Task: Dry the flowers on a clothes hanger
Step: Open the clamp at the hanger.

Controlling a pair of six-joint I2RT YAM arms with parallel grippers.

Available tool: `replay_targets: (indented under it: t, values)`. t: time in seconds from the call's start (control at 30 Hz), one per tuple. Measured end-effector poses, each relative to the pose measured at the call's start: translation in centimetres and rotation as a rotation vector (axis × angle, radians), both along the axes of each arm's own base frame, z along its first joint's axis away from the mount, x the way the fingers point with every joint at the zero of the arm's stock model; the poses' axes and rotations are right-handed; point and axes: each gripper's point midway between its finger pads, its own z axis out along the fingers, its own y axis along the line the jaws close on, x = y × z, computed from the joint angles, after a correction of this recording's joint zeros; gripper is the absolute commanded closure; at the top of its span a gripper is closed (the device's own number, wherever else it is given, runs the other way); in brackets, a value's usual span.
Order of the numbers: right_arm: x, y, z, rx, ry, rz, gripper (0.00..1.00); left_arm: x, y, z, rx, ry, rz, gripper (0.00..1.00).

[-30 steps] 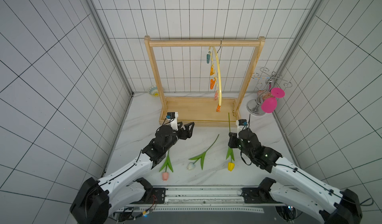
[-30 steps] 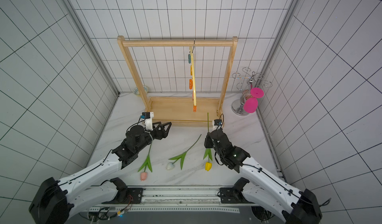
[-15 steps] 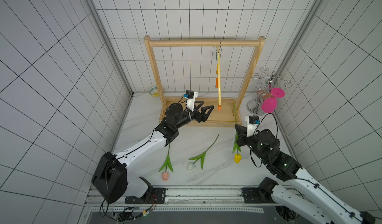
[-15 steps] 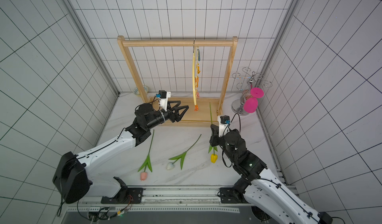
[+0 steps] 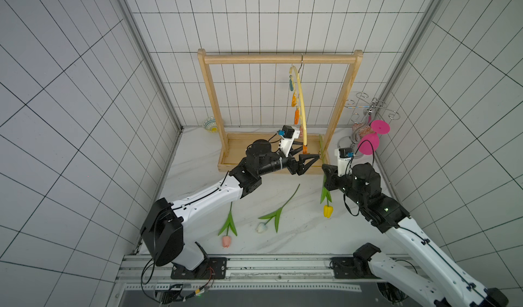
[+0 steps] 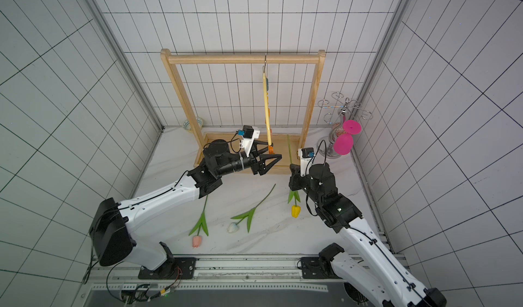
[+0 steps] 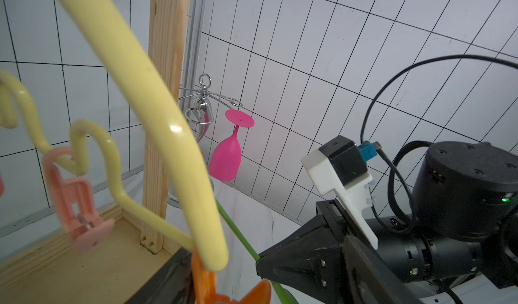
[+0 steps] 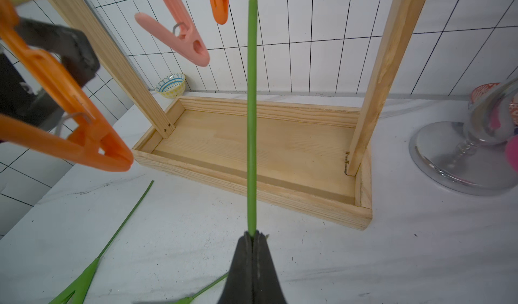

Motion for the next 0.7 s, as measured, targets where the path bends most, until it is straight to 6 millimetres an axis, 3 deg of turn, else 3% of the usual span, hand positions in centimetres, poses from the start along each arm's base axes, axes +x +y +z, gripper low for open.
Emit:
replay_targets:
  t: [0.2,0.37,0.43,0.53,0.7]
  values:
    - [0.0,1.3,-0.2,0.018,0.028,0.071,1.00,0.7,0.1,-1.2,0.065,-0.009,0.035,0.20]
    - [0.2,2.3,1.0,0.032,0.009,0.115,1.00,1.7,-0.4,-0.8,0.102,-0.047,0.057,0.26]
    - [0.5,2.4,1.3,0.028,-0.002,0.117,1.00,2.3,-0.6,-0.7,0.117,-0.069,0.073,0.33]
    - [0.8,2.3,1.5,0.023,-0.012,0.114,1.00,2.6,-0.4,-0.8,0.125,-0.141,0.096,0.33]
    - [0.9,2.2,1.4,0.010,-0.020,0.112,1.00,3.3,-0.2,-3.1,0.175,-0.232,0.132,0.36]
